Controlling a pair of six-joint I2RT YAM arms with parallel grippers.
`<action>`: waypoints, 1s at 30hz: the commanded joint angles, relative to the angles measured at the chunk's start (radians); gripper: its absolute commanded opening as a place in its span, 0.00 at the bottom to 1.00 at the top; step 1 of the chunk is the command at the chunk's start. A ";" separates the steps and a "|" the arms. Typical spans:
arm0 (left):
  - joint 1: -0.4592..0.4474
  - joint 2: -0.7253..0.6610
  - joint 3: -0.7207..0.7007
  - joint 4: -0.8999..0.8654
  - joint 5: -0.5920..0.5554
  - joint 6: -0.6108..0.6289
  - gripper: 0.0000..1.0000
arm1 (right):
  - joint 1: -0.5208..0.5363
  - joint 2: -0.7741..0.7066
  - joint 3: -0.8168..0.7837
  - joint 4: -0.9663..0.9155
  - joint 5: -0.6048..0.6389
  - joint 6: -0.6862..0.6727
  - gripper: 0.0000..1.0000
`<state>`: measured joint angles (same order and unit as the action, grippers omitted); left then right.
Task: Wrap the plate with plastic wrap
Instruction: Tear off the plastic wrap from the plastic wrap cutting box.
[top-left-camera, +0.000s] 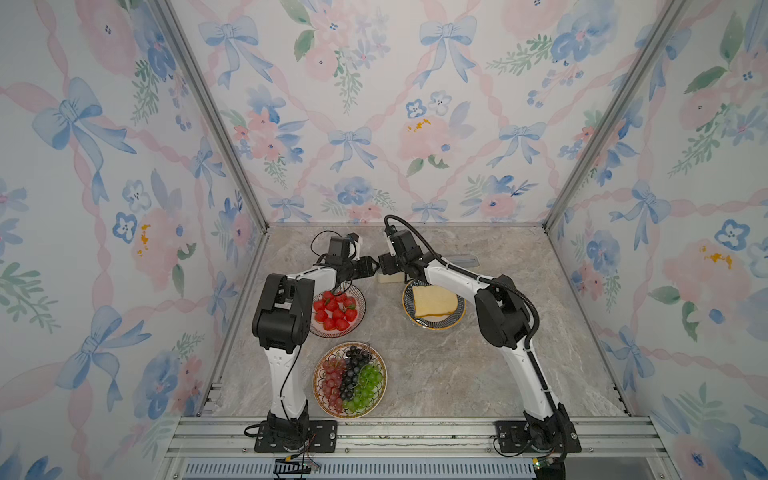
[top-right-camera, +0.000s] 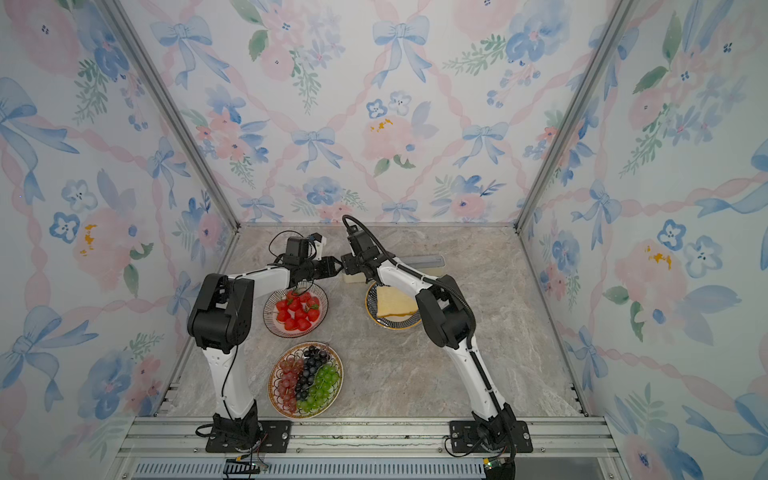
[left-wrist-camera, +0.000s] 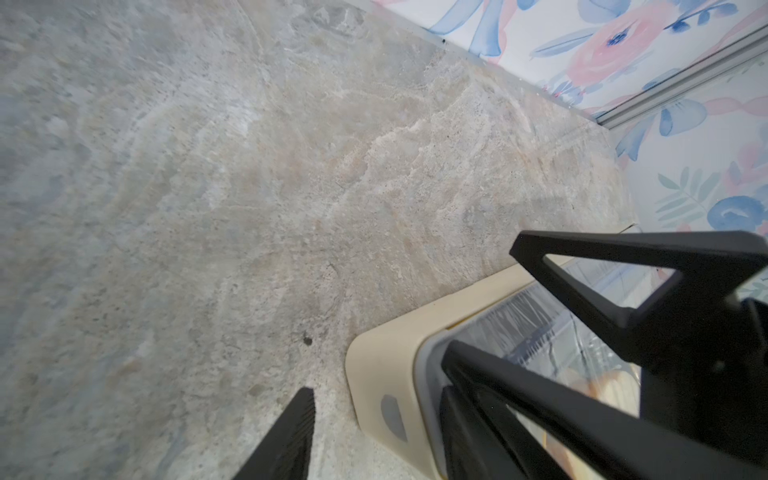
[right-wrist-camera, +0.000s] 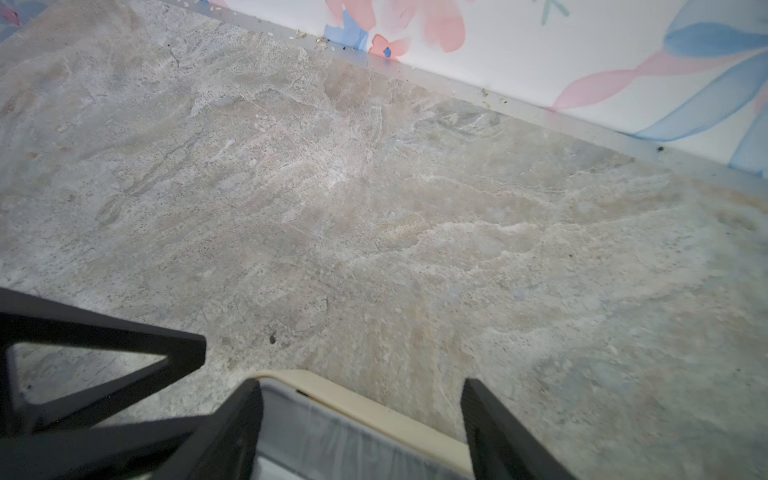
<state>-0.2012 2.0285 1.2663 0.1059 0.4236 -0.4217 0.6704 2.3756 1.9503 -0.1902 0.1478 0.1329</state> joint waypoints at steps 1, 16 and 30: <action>0.008 0.051 -0.004 -0.055 -0.062 0.027 0.51 | -0.004 -0.024 -0.019 -0.052 0.054 -0.044 0.77; 0.008 0.062 -0.001 -0.073 -0.090 0.031 0.51 | -0.084 -0.181 -0.228 -0.002 0.157 -0.161 0.78; 0.006 0.041 -0.002 -0.083 -0.108 0.029 0.51 | -0.201 -0.297 -0.402 0.024 0.215 -0.208 0.78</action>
<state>-0.2024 2.0396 1.2747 0.1249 0.3973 -0.4191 0.4984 2.1197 1.5852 -0.1390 0.3145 -0.0444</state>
